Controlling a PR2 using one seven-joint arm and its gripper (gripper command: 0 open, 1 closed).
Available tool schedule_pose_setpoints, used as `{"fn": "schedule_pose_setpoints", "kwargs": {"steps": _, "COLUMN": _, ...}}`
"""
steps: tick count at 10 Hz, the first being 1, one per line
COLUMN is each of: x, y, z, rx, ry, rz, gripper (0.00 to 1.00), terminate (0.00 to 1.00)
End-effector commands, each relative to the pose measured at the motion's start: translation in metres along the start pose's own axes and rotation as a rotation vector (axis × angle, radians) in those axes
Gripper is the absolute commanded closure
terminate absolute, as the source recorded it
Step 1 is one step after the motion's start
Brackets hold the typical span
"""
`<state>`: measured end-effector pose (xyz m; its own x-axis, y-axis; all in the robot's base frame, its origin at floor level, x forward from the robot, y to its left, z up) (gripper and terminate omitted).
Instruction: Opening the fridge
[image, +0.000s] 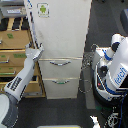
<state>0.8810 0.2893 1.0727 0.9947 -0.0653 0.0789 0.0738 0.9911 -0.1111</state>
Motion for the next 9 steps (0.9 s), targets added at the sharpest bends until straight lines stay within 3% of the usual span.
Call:
{"fn": "schedule_pose_setpoints", "kwargs": {"steps": 1, "x": 0.045, "y": 0.005, "z": -0.006, "rx": -0.017, "ry": 0.026, "rz": -0.001, "gripper": 0.00, "terminate": 0.00}}
{"fn": "schedule_pose_setpoints", "kwargs": {"steps": 4, "x": 0.054, "y": 0.020, "z": -0.019, "rx": -0.006, "ry": 0.046, "rz": 0.001, "gripper": 0.00, "terminate": 0.00}}
{"fn": "schedule_pose_setpoints", "kwargs": {"steps": 5, "x": 0.054, "y": 0.019, "z": -0.023, "rx": -0.063, "ry": 0.039, "rz": 0.000, "gripper": 1.00, "terminate": 0.00}}
{"fn": "schedule_pose_setpoints", "kwargs": {"steps": 9, "x": 0.051, "y": 0.010, "z": -0.035, "rx": -0.058, "ry": 0.048, "rz": -0.019, "gripper": 1.00, "terminate": 0.00}}
